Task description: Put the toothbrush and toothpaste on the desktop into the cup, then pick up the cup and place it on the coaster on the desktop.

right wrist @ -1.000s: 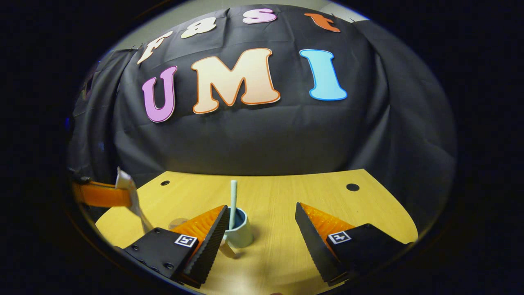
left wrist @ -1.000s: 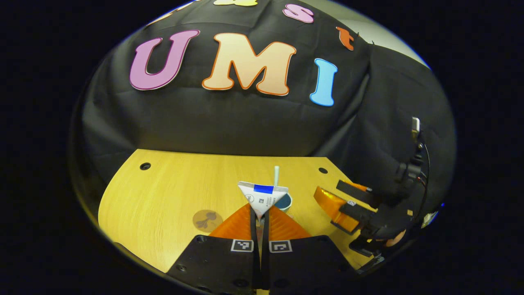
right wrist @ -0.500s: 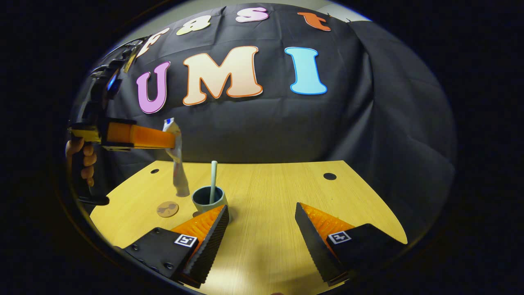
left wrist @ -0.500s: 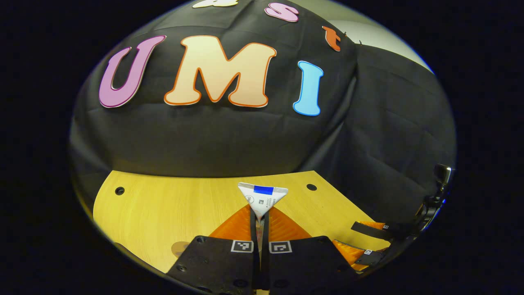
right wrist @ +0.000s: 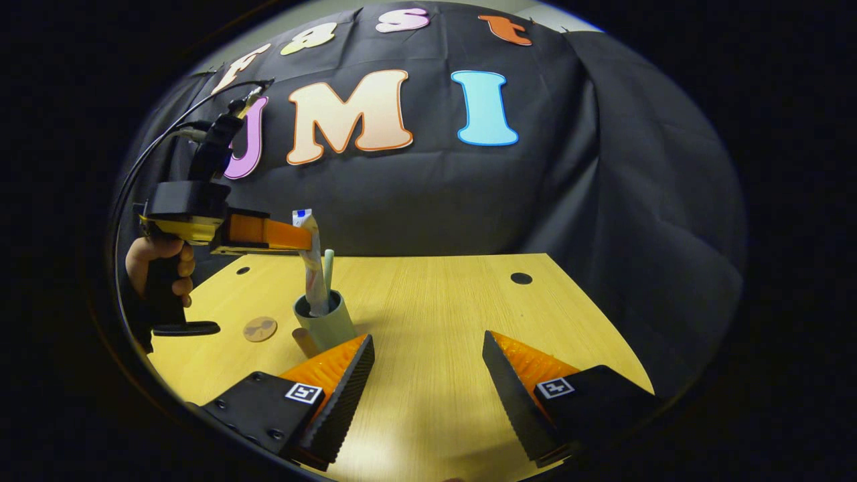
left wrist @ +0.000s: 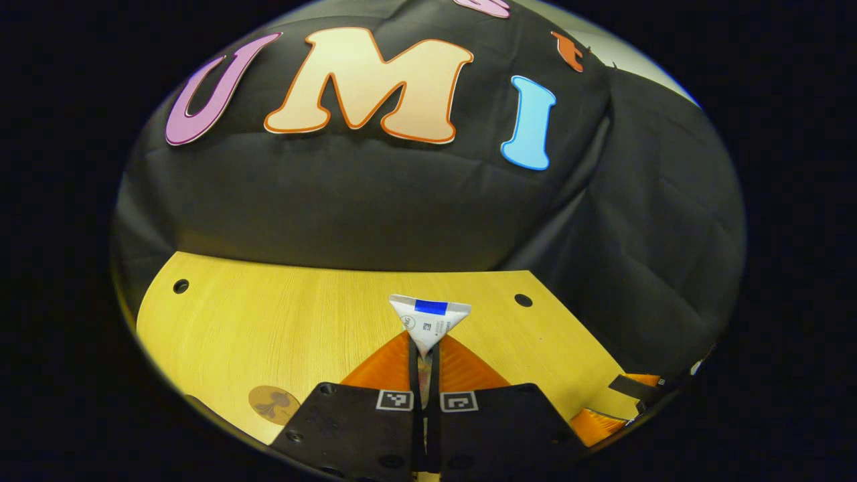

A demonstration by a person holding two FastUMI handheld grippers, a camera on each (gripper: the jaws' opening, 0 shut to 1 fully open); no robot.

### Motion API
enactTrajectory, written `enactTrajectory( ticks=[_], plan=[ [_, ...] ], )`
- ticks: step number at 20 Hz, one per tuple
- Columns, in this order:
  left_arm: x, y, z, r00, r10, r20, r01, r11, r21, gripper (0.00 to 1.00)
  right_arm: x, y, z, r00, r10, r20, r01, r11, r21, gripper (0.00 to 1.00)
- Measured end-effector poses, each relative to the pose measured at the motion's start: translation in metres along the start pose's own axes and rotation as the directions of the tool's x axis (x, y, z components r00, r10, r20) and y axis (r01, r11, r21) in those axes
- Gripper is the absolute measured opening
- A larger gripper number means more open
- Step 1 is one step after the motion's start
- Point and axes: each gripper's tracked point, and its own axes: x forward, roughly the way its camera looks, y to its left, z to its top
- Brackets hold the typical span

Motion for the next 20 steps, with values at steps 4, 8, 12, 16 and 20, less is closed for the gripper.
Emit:
enactTrajectory(
  ticks=[4, 8, 12, 16, 20],
  plan=[
    [-0.002, -0.01, -0.015, 0.999, -0.024, -0.026, 0.022, 0.997, -0.073, 0.08, 0.004, -0.001, 0.002, 1.0, 0.01, -0.005, -0.01, 1.0, 0.019, 1.0],
    [-0.024, 0.003, -0.02, 0.999, 0.052, 0.004, -0.052, 0.998, -0.045, 0.67, 0.008, 0.006, 0.006, 0.999, 0.046, -0.015, -0.046, 0.999, 0.019, 1.0],
    [-0.055, 0.026, -0.025, 0.989, 0.138, 0.045, -0.136, 0.99, -0.042, 0.96, 0.012, 0.031, 0.013, 0.99, 0.134, -0.052, -0.133, 0.991, 0.031, 0.99],
    [-0.102, 0.062, -0.025, 0.963, 0.245, 0.109, -0.246, 0.969, -0.003, 0.95, 0.017, 0.069, 0.019, 0.959, 0.246, -0.142, -0.242, 0.969, 0.047, 0.99],
    [-0.148, 0.1, -0.041, 0.943, 0.311, 0.118, -0.313, 0.95, 0.002, 0.95, 0.023, 0.105, 0.017, 0.911, 0.294, -0.289, -0.286, 0.956, 0.069, 1.0]
  ],
)
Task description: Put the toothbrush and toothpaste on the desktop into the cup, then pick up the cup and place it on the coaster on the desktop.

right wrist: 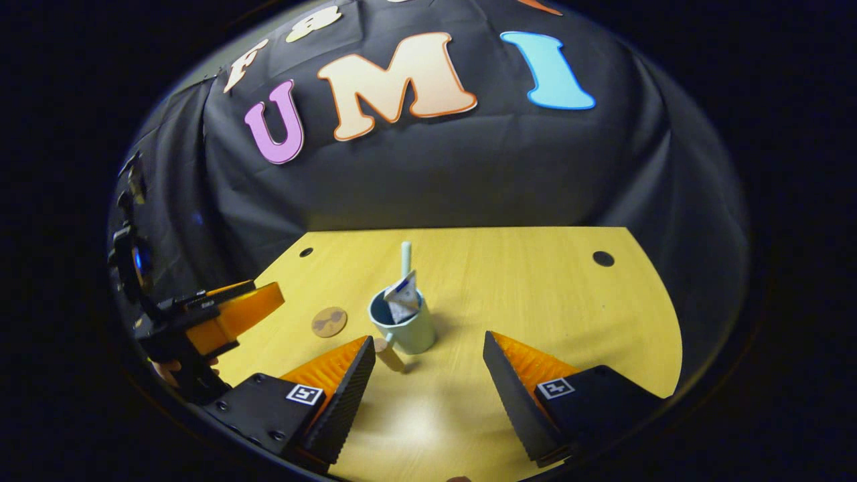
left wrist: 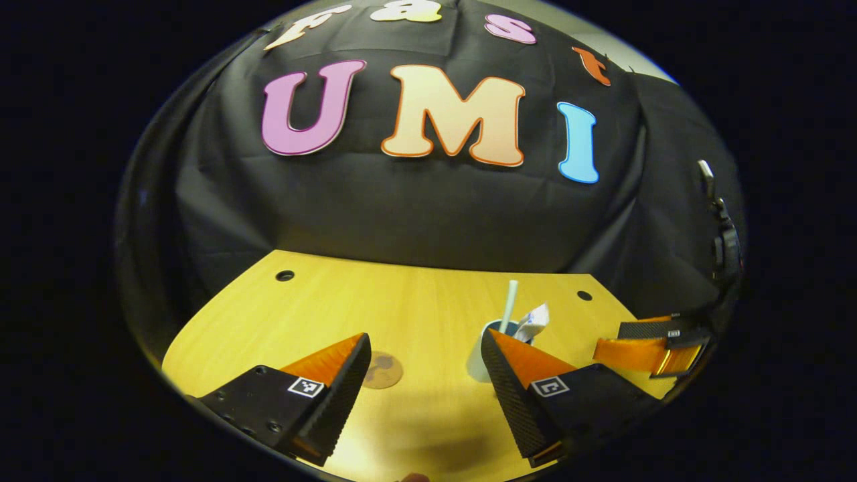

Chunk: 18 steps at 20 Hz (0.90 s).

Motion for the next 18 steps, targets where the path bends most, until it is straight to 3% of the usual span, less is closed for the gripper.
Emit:
enactTrajectory(
  ticks=[3, 6, 10, 13, 14, 17, 18],
  plan=[
    [-0.021, 0.039, -0.007, 0.999, 0.043, 0.005, -0.043, 0.998, 0.036, 0.95, 0.016, 0.022, -0.009, 0.991, 0.026, -0.128, -0.023, 0.999, 0.023, 0.97],
    [-0.035, 0.071, -0.013, 0.998, 0.067, -0.006, -0.066, 0.997, 0.037, 0.95, 0.037, 0.026, -0.017, 0.976, -0.015, -0.219, 0.021, 0.999, 0.026, 1.0],
    [-0.044, 0.101, -0.025, 0.996, 0.083, -0.038, -0.083, 0.997, 0.001, 0.95, 0.059, 0.037, -0.036, 0.936, -0.003, -0.351, 0.044, 0.993, 0.108, 0.95],
    [-0.053, 0.118, -0.028, 0.995, 0.094, -0.045, -0.094, 0.996, 0.005, 0.95, 0.073, 0.033, -0.046, 0.908, -0.027, -0.419, 0.074, 0.993, 0.095, 0.98],
    [-0.055, 0.123, -0.031, 0.994, 0.095, -0.05, -0.095, 0.995, 0.004, 0.95, 0.078, 0.034, -0.051, 0.895, -0.029, -0.445, 0.084, 0.991, 0.104, 0.94],
    [-0.06, 0.132, -0.037, 0.993, 0.097, -0.068, -0.098, 0.995, -0.011, 0.95, 0.095, 0.036, -0.058, 0.867, -0.023, -0.498, 0.106, 0.985, 0.138, 0.99],
    [-0.063, 0.135, -0.039, 0.992, 0.1, -0.074, -0.101, 0.995, -0.012, 0.95, 0.101, 0.034, -0.062, 0.859, -0.034, -0.511, 0.117, 0.984, 0.132, 0.94]
  ],
)
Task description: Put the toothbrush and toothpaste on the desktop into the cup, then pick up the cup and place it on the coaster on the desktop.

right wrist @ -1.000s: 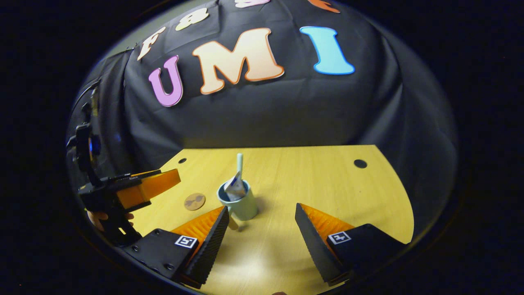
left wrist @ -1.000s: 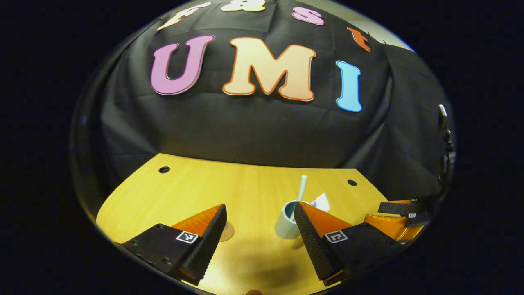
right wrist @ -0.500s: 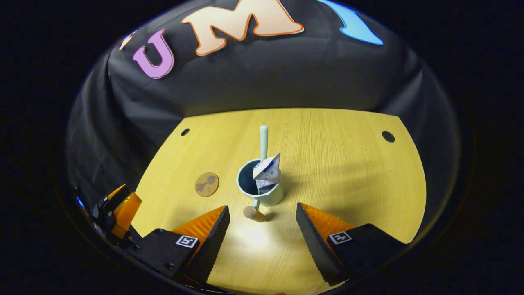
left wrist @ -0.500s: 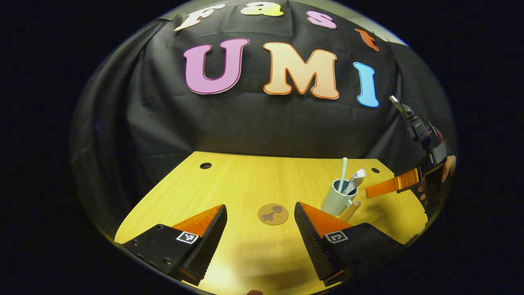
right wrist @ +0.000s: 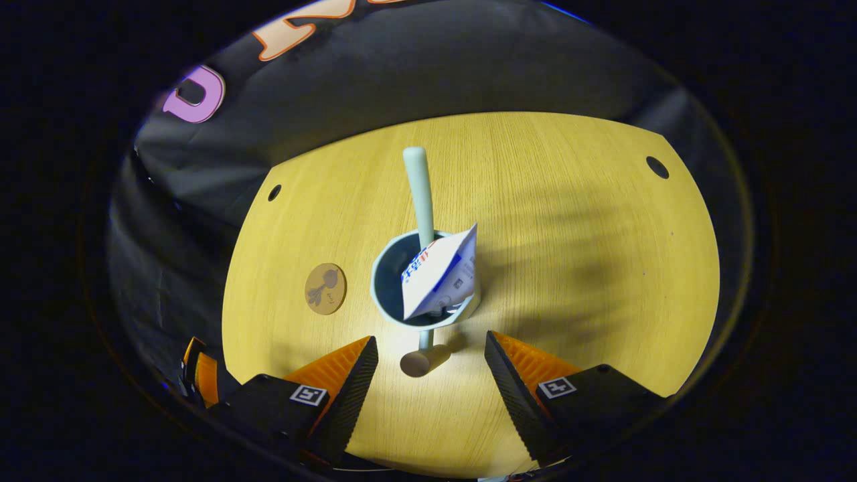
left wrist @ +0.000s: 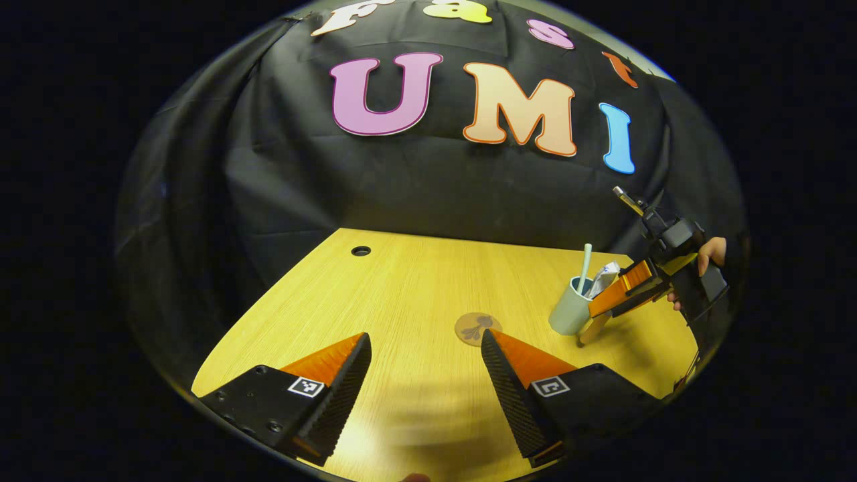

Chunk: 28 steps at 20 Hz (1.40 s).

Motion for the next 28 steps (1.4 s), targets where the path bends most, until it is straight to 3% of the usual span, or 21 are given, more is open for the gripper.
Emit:
enactTrajectory(
  ticks=[1, 5, 6, 7, 8, 9, 10, 11, 13, 19, 28],
  plan=[
    [0.0, 0.004, -0.002, 1.0, 0.003, -0.006, -0.003, 1.0, 0.0, 0.95, 0.007, -0.002, 0.0, 1.0, -0.012, -0.015, 0.012, 1.0, 0.0, 0.98],
    [-0.004, 0.018, -0.01, 1.0, 0.015, -0.027, -0.014, 1.0, 0.009, 0.95, 0.028, -0.006, -0.007, 0.997, -0.047, -0.06, 0.046, 0.999, -0.003, 0.99],
    [-0.003, 0.022, -0.01, 0.999, 0.019, -0.028, -0.018, 1.0, 0.01, 0.95, 0.03, -0.005, -0.008, 0.997, -0.045, -0.07, 0.045, 0.999, 0.001, 0.97],
    [-0.003, 0.025, -0.01, 0.999, 0.023, -0.031, -0.022, 1.0, 0.009, 0.95, 0.032, -0.005, -0.01, 0.996, -0.048, -0.08, 0.048, 0.999, 0.003, 0.89],
    [-0.005, 0.028, -0.01, 0.999, 0.025, -0.033, -0.024, 1.0, 0.008, 0.95, 0.035, -0.005, -0.01, 0.995, -0.049, -0.084, 0.05, 0.999, 0.008, 0.95],
    [-0.005, 0.03, -0.01, 0.999, 0.026, -0.035, -0.026, 1.0, 0.009, 0.95, 0.039, -0.004, -0.01, 0.995, -0.052, -0.086, 0.053, 0.999, 0.009, 0.93],
    [-0.004, 0.032, -0.009, 0.999, 0.027, -0.036, -0.027, 1.0, 0.009, 0.95, 0.041, -0.004, -0.01, 0.995, -0.051, -0.088, 0.053, 0.999, 0.01, 0.82],
    [-0.005, 0.033, -0.011, 0.999, 0.027, -0.035, -0.027, 1.0, 0.01, 0.95, 0.042, -0.001, -0.011, 0.994, -0.043, -0.097, 0.044, 0.999, 0.013, 0.89],
    [-0.004, 0.035, -0.01, 0.999, 0.028, -0.037, -0.028, 1.0, 0.015, 0.95, 0.047, 0.002, -0.016, 0.993, -0.042, -0.114, 0.044, 0.999, 0.012, 0.63],
    [-0.001, 0.046, -0.011, 0.999, 0.027, -0.044, -0.027, 1.0, 0.01, 0.95, 0.051, 0.004, -0.014, 0.995, -0.036, -0.097, 0.032, 0.999, -0.033, 0.24],
    [0.003, 0.055, -0.006, 0.999, 0.007, -0.043, -0.006, 1.0, 0.023, 0.95, 0.034, 0.022, 0.002, 0.995, 0.068, -0.074, -0.07, 0.997, -0.032, 0.24]
  ],
)
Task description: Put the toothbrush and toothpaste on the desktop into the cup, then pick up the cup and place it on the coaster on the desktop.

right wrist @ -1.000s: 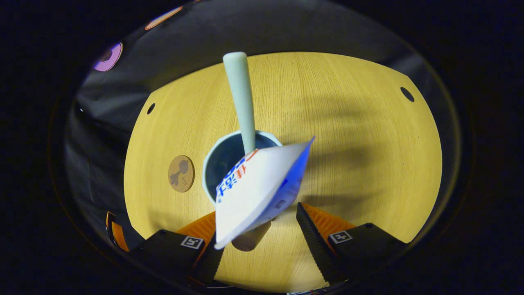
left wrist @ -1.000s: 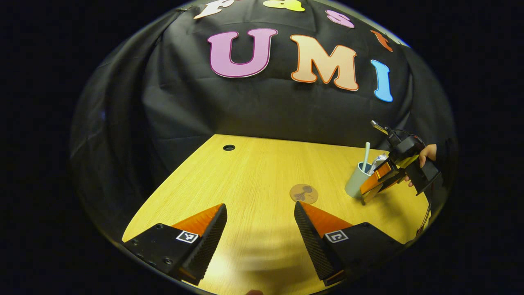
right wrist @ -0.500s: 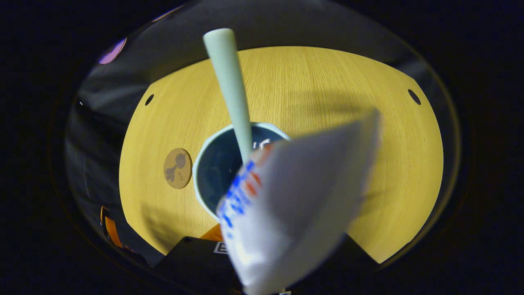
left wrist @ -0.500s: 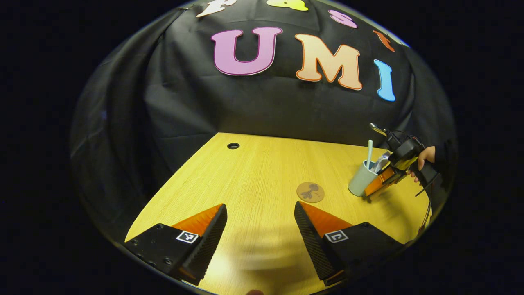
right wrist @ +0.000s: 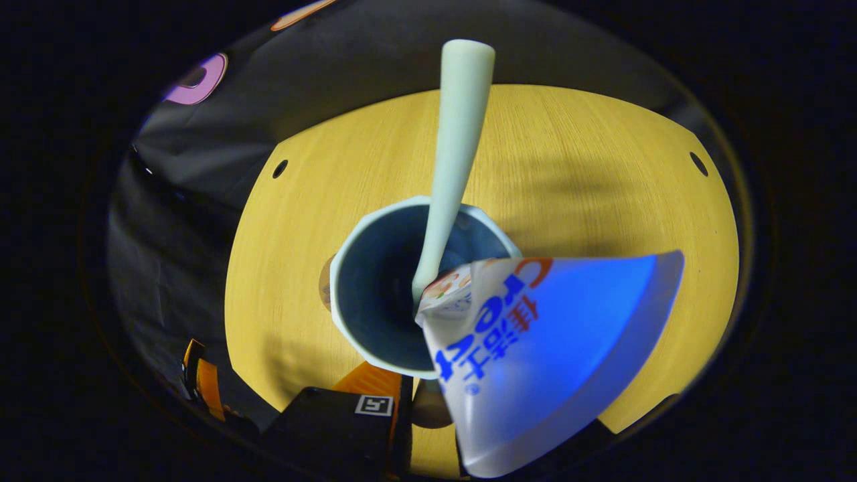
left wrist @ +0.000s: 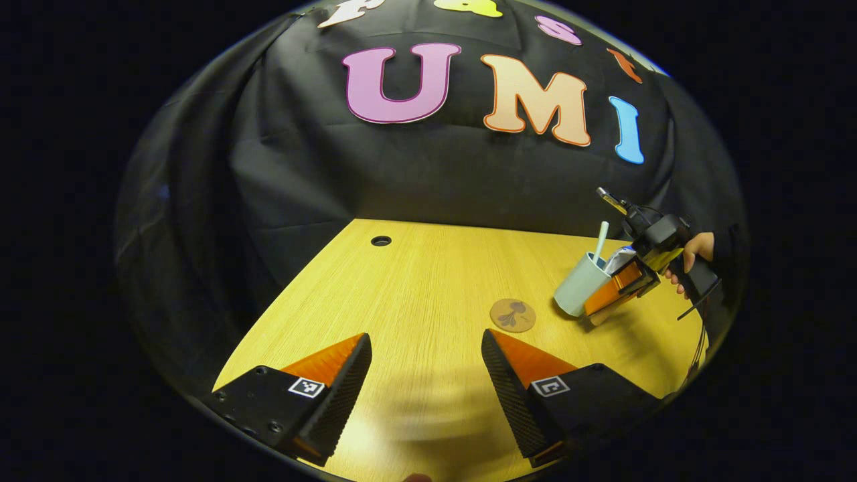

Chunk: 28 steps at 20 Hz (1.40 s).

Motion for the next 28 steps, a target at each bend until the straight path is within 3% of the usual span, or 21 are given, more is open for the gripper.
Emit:
enactTrajectory(
  ticks=[9, 19, 23, 24, 25, 28],
  plan=[
    [0.006, 0.032, -0.008, 1.0, 0.011, -0.012, -0.012, 1.0, -0.026, 0.95, 0.003, -0.003, -0.001, 1.0, 0.024, 0.0, -0.024, 0.999, -0.045, 0.24],
    [0.016, 0.059, -0.012, 1.0, 0.017, -0.012, -0.017, 0.998, -0.055, 0.95, 0.003, -0.02, -0.003, 0.996, -0.081, -0.025, 0.075, 0.982, -0.171, 0.23],
    [0.019, 0.057, -0.016, 1.0, 0.006, -0.015, -0.007, 0.998, -0.062, 0.95, -0.003, -0.016, -0.006, 0.998, -0.06, -0.013, 0.057, 0.982, -0.183, 0.29],
    [0.02, 0.054, -0.014, 1.0, 0.002, -0.014, -0.003, 0.998, -0.061, 0.96, -0.008, -0.013, -0.007, 0.999, -0.048, -0.003, 0.047, 0.981, -0.191, 0.55],
    [0.02, 0.051, -0.013, 1.0, -0.004, -0.015, 0.003, 0.998, -0.059, 0.95, -0.015, -0.012, -0.008, 0.999, -0.042, 0.007, 0.043, 0.979, -0.2, 0.57],
    [0.024, 0.039, -0.004, 1.0, -0.027, -0.004, 0.027, 0.998, -0.051, 0.96, -0.027, -0.007, -0.004, 0.996, -0.038, 0.075, 0.056, 0.966, -0.252, 0.94]
  ],
)
